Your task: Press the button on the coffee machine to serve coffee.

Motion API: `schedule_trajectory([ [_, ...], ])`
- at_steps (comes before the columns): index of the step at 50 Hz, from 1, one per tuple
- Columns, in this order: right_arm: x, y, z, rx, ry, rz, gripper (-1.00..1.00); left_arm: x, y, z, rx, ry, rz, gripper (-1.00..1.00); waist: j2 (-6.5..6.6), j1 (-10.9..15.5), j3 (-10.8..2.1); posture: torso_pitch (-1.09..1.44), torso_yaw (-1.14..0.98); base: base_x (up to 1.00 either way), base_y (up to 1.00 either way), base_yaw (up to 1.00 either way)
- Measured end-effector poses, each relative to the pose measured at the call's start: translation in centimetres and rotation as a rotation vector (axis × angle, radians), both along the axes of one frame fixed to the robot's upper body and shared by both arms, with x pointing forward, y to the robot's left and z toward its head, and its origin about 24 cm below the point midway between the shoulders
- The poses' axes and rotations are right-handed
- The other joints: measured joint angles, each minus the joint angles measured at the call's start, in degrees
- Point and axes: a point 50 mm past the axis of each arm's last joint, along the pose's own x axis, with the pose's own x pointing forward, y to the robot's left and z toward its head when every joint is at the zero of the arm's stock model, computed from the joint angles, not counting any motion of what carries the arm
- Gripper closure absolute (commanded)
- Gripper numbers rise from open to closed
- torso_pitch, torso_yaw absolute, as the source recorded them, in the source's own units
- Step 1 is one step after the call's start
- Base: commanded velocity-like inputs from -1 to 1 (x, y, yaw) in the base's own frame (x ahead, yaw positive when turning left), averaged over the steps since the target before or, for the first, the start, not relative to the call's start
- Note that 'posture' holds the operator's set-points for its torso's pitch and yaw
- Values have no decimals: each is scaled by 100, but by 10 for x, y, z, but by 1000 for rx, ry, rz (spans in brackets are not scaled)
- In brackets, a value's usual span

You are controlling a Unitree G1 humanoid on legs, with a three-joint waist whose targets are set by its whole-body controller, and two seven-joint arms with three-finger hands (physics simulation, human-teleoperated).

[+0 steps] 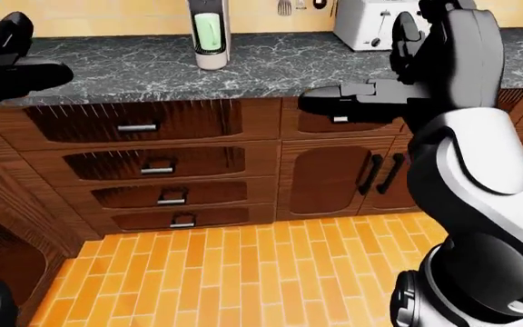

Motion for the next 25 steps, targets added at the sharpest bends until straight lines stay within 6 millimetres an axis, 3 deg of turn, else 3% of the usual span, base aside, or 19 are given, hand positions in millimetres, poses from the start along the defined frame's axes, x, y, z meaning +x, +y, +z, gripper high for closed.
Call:
schedule_trajectory([
  [4, 1, -5, 0, 15, 2, -32, -100, -3, -5, 4, 8, -30, -33, -100, -2, -39, -86, 0, 0, 26, 0, 0],
  [6, 0, -4, 2, 12, -9, -29, -100, -3, -4, 5, 5, -34, -30, -100, 60, -31, -80, 0, 0, 27, 0, 0],
  [10, -1, -3, 2, 10, -16, -20, -100, -3, -2, 6, -1, -32, -19, -100, 312, -96, 0, 0, 0, 28, 0, 0],
  [12, 0, -2, 2, 10, -11, -18, -100, -2, -2, 5, 0, -28, -18, -100, 536, -120, -31, 0, 0, 28, 0, 0],
  [15, 2, 3, -4, 2, 21, 9, -100, 0, 3, -1, -11, -2, 4, -100, 496, -7, 49, 0, 0, 29, 0, 0],
  [17, 4, 4, -6, -7, 37, 23, -100, 1, 5, -2, -14, 12, 18, -100, 475, 15, -5, 0, 0, 29, 0, 0],
  [25, -1, 1, 3, 2, -21, 8, -100, -3, 4, 6, -11, -36, 12, -100, -11, 104, -68, 0, 0, 29, 0, 0],
])
